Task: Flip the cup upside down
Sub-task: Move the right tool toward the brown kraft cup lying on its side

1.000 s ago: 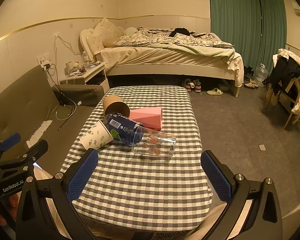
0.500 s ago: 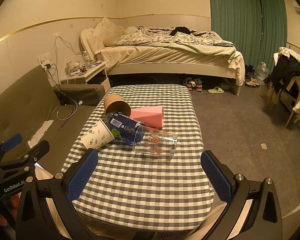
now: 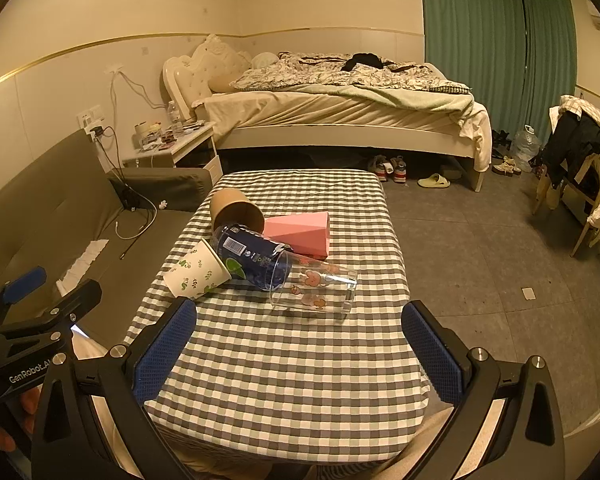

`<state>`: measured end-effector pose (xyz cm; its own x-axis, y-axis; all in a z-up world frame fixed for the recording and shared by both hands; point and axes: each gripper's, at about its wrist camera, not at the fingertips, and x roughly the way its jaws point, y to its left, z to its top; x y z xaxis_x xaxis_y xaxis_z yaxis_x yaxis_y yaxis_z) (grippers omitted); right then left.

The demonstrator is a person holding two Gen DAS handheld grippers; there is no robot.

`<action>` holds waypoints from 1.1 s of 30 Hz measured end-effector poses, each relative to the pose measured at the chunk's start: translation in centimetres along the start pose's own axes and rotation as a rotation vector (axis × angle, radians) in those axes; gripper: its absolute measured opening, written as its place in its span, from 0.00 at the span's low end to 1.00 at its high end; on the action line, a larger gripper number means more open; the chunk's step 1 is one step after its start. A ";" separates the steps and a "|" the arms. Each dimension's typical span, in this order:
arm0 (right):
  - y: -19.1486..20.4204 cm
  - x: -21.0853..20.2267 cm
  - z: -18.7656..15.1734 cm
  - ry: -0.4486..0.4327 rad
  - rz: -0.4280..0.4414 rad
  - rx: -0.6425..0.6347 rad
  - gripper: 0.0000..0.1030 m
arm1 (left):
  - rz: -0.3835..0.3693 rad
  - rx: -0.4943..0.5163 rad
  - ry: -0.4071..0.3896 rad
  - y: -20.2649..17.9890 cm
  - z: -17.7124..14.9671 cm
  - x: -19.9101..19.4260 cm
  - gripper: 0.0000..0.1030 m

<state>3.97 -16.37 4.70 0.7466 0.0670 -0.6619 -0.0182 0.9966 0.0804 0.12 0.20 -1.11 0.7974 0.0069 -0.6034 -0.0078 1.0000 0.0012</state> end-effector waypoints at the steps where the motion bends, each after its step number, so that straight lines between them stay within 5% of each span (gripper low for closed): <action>1: 0.0 0.0 0.0 0.000 0.000 0.000 1.00 | 0.000 0.000 0.000 0.0 0.0 0.0 1.00; 33: 0.7 0.8 0.0 0.020 0.011 -0.013 1.00 | 0.005 -0.012 0.032 0.5 -1.2 1.5 1.00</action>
<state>4.55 -15.64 4.25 0.7329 0.0790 -0.6758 -0.0350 0.9963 0.0785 0.53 0.72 -2.97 0.7775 0.0112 -0.6288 -0.0187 0.9998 -0.0054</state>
